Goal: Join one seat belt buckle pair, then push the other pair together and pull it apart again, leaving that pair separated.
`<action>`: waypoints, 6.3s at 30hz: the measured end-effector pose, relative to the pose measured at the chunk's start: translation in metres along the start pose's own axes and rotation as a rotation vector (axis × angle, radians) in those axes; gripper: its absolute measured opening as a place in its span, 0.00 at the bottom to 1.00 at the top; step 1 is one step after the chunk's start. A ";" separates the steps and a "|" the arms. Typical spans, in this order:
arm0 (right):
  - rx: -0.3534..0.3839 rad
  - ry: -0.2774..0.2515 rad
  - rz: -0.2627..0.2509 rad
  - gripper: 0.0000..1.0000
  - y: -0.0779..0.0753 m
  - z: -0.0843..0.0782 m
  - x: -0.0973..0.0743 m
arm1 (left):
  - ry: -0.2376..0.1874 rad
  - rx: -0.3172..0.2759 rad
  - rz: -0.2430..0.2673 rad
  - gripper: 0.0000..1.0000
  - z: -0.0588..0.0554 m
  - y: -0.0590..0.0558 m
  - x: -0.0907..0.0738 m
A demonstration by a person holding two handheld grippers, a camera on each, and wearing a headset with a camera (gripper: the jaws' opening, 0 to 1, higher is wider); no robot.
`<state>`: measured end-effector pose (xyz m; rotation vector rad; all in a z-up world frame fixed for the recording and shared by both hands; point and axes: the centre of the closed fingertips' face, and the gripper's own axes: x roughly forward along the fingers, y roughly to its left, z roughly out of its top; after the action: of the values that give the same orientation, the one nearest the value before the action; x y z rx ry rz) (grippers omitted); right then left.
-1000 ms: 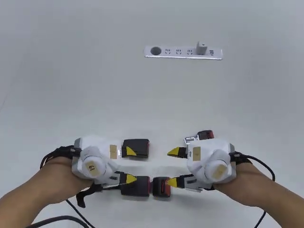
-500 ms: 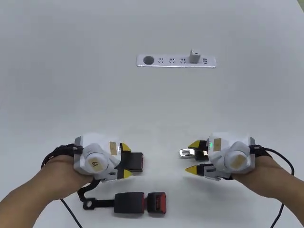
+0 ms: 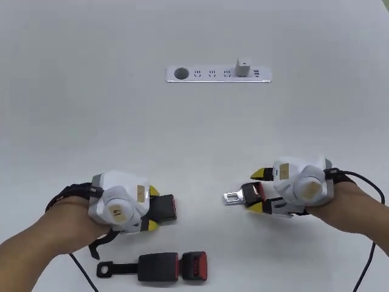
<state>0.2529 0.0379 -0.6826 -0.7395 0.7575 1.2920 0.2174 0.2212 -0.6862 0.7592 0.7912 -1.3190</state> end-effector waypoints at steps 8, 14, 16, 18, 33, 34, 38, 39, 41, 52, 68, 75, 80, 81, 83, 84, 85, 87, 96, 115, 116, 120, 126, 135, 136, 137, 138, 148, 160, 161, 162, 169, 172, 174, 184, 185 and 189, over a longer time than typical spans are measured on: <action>-0.032 0.022 0.076 0.33 0.008 -0.008 0.004 | 0.001 0.029 -0.045 0.36 -0.001 -0.003 0.004; -0.048 0.016 0.106 0.33 0.009 -0.010 0.008 | 0.010 0.036 -0.059 0.35 -0.003 -0.004 0.004; -0.059 0.019 0.111 0.33 0.011 -0.010 0.009 | 0.013 0.037 -0.059 0.35 -0.003 -0.004 0.004; -0.063 0.020 0.114 0.33 0.013 -0.009 0.009 | 0.015 0.033 -0.058 0.35 -0.002 -0.004 0.004; -0.054 -0.050 0.127 0.32 0.051 0.037 0.031 | 0.009 -0.002 -0.050 0.35 -0.004 -0.003 0.006; -0.053 -0.054 0.126 0.32 0.053 0.040 0.033 | 0.009 -0.003 -0.050 0.35 -0.004 -0.003 0.006; -0.030 -0.070 0.099 0.32 0.056 0.057 0.046 | 0.005 -0.010 -0.049 0.35 -0.006 -0.001 0.007; -0.032 -0.075 0.092 0.32 0.057 0.061 0.049 | 0.003 -0.010 -0.049 0.35 -0.005 -0.001 0.006; -0.026 -0.085 0.083 0.32 0.059 0.068 0.052 | 0.002 -0.012 -0.047 0.35 -0.006 -0.001 0.006; 0.005 -0.104 0.055 0.32 0.058 0.084 0.063 | -0.009 -0.015 -0.038 0.35 -0.002 -0.003 0.005; -0.043 -0.109 0.065 0.30 0.056 0.096 0.071 | -0.029 -0.020 -0.038 0.33 -0.004 -0.003 0.005; -0.059 -0.084 0.062 0.29 0.056 0.099 0.073 | -0.027 -0.020 -0.037 0.33 -0.005 -0.001 0.005; -0.054 -0.090 0.060 0.29 0.057 0.107 0.078 | -0.032 -0.020 -0.037 0.33 -0.005 -0.001 0.005; -0.056 -0.088 0.062 0.29 0.057 0.107 0.078 | -0.032 -0.020 -0.036 0.33 -0.005 -0.002 0.005; -0.054 -0.087 0.063 0.29 0.057 0.107 0.077 | -0.032 -0.020 -0.036 0.33 -0.005 -0.002 0.005; -0.051 -0.087 0.061 0.29 0.057 0.108 0.077 | -0.032 -0.022 -0.035 0.33 -0.005 -0.002 0.005; -0.053 -0.085 0.059 0.29 0.058 0.110 0.078 | -0.033 -0.023 -0.035 0.33 -0.005 -0.002 0.005; -0.046 -0.086 0.055 0.29 0.057 0.111 0.079 | -0.042 -0.025 -0.033 0.33 -0.005 -0.002 0.005; -0.051 -0.077 0.056 0.29 0.058 0.112 0.079 | -0.054 -0.032 -0.028 0.33 -0.004 -0.001 0.005; -0.047 -0.063 0.054 0.30 0.060 0.108 0.074 | -0.049 -0.029 -0.028 0.33 -0.005 -0.002 0.006; -0.043 -0.058 0.055 0.30 0.059 0.106 0.073 | -0.050 -0.031 -0.028 0.34 -0.005 -0.002 0.006; -0.034 -0.054 0.053 0.30 0.058 0.095 0.070 | -0.053 -0.036 -0.023 0.34 -0.005 -0.002 0.005; -0.045 -0.078 0.063 0.31 0.057 0.095 0.069 | -0.053 -0.038 -0.022 0.34 -0.005 -0.001 0.005; -0.026 -0.087 0.067 0.32 0.057 0.081 0.061 | -0.054 -0.039 -0.025 0.34 -0.005 -0.001 0.006; -0.023 -0.083 0.065 0.32 0.058 0.078 0.060 | -0.054 -0.039 -0.025 0.34 -0.006 -0.001 0.006; -0.023 -0.084 0.059 0.32 0.058 0.073 0.059 | -0.054 -0.038 -0.026 0.34 -0.005 -0.002 0.006; -0.007 -0.091 0.057 0.32 0.058 0.071 0.058 | -0.054 -0.037 -0.027 0.34 -0.005 -0.002 0.005; 0.015 -0.062 0.023 0.33 0.055 0.040 0.038 | -0.058 -0.046 -0.021 0.35 -0.005 -0.002 0.005; 0.018 0.003 0.019 0.33 0.050 -0.002 0.009 | -0.063 -0.060 -0.014 0.35 -0.006 -0.001 0.005; 0.018 0.011 0.023 0.33 0.048 -0.008 0.006 | -0.065 -0.061 -0.014 0.35 -0.006 0.000 0.005; 0.017 0.018 0.020 0.33 0.047 -0.010 0.005 | -0.065 -0.061 -0.014 0.35 -0.005 -0.001 0.005; 0.026 0.039 0.012 0.37 0.044 -0.020 -0.001 | -0.063 -0.060 -0.008 0.35 -0.005 -0.002 0.005; 0.024 0.044 0.009 0.39 0.043 -0.020 -0.002 | -0.066 -0.063 -0.003 0.35 -0.004 -0.002 0.005; 0.022 0.048 0.002 0.40 0.042 -0.020 -0.002 | -0.068 -0.066 0.001 0.36 -0.003 -0.003 0.004; 0.084 0.012 -0.032 0.45 0.048 -0.011 -0.006 | -0.099 -0.094 0.046 0.38 -0.009 -0.003 -0.003; 0.086 0.006 -0.045 0.45 0.049 -0.010 -0.007 | -0.103 -0.117 0.053 0.39 -0.010 -0.003 -0.007; 0.110 -0.047 -0.097 0.45 0.056 0.006 -0.022 | -0.157 -0.169 0.096 0.41 -0.005 -0.005 -0.025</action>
<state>0.1954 0.0375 -0.6643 -0.6474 0.7396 1.1676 0.2106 0.2378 -0.6677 0.5457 0.7212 -1.1937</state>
